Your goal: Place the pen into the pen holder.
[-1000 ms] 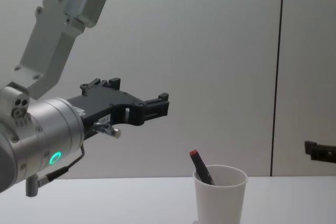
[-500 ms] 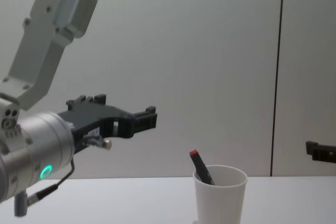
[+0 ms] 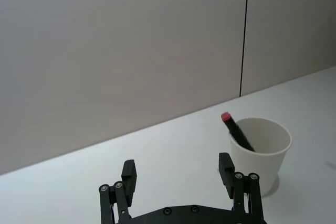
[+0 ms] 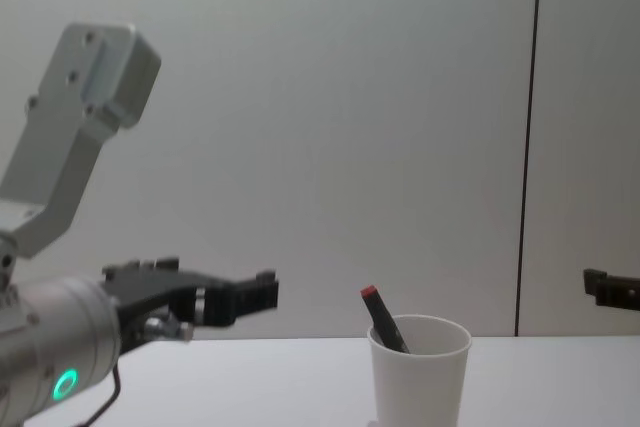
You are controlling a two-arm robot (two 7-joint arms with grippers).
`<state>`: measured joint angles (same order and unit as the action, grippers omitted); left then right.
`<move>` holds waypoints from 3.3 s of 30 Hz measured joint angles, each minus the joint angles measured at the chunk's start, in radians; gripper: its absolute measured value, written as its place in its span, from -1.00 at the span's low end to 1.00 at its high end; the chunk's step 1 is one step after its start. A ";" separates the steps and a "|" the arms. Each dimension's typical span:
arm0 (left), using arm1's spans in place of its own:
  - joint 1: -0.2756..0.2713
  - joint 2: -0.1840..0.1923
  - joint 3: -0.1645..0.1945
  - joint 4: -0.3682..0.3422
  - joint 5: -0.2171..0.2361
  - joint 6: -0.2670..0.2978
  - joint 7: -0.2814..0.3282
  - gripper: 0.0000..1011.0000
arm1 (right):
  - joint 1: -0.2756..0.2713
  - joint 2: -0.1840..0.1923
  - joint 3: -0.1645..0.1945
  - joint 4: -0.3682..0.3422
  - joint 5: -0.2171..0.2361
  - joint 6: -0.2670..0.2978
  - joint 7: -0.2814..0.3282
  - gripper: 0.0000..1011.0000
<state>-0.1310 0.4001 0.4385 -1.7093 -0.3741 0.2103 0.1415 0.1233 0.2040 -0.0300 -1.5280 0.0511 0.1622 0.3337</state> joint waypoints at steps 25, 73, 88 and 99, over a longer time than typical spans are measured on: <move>0.070 0.041 -0.033 -0.036 -0.136 0.266 0.101 0.98 | 0.000 0.000 0.000 -0.001 0.000 0.000 0.000 0.98; 0.066 0.000 -0.055 0.078 -0.138 0.386 0.102 0.98 | 0.000 0.000 0.000 -0.001 0.000 0.000 0.000 0.98; 0.056 -0.016 -0.060 0.103 -0.128 0.396 0.088 0.71 | 0.000 0.000 0.000 -0.001 0.000 0.000 0.000 0.98; 0.053 -0.025 -0.065 0.113 -0.120 0.422 0.089 -0.01 | 0.000 0.000 0.000 -0.001 0.000 0.000 0.000 0.98</move>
<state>-0.0785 0.3749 0.3736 -1.5967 -0.4939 0.6320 0.2306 0.1229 0.2040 -0.0301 -1.5286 0.0511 0.1624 0.3336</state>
